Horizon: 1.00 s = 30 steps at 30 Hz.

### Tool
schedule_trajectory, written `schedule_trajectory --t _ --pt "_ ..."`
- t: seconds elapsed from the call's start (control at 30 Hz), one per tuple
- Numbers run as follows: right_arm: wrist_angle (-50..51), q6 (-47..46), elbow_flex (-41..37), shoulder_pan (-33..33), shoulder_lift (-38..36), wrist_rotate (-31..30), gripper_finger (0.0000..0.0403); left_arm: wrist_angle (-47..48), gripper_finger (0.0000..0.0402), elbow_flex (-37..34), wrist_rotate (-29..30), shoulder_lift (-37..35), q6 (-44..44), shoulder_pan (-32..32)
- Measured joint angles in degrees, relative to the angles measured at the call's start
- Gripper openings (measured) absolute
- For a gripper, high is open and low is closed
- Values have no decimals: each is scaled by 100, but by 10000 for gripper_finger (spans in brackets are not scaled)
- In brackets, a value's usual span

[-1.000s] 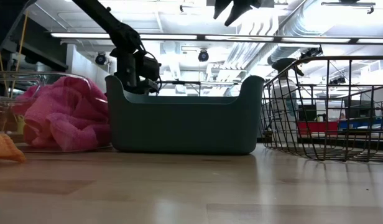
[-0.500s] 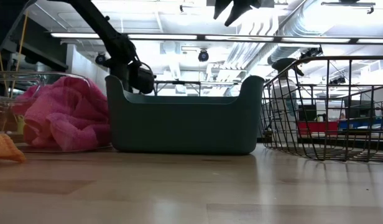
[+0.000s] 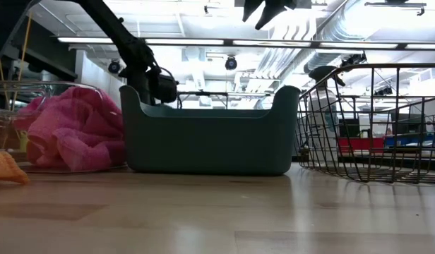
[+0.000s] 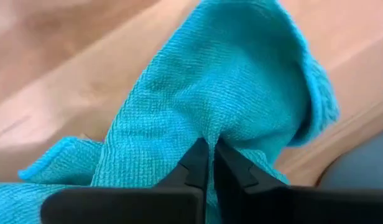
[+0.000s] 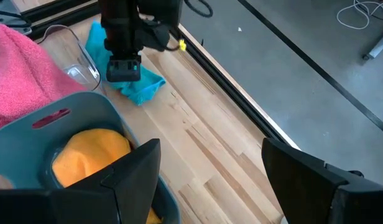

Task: Sort microfiber towel by color & place in baskets
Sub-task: Put the top blue microfiber cloth into the wire basket

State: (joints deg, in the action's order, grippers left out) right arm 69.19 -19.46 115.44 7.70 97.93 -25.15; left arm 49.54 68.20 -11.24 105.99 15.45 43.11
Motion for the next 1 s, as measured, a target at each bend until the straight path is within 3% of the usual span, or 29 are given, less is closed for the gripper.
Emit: schedule_trajectory --t 0.2,0.37,0.6,0.8,1.0 --pt "4 0 0 0 0 -26 275 -56 1 444 157 -801 -259 35" --pt "6 -4 0 0 -6 -440 275 -359 1 1045 148 -1708 -232 0" --pt "2 -2 0 0 -333 -1339 275 -1077 0 1709 115 -2519 -185 -887" --pt "2 -309 0 2 -924 -2468 275 -2666 0 1952 -45 -2387 56 -1994" --pt "8 -717 0 2 -1484 -2678 275 -4223 0 2201 -142 -1629 -101 -2730"
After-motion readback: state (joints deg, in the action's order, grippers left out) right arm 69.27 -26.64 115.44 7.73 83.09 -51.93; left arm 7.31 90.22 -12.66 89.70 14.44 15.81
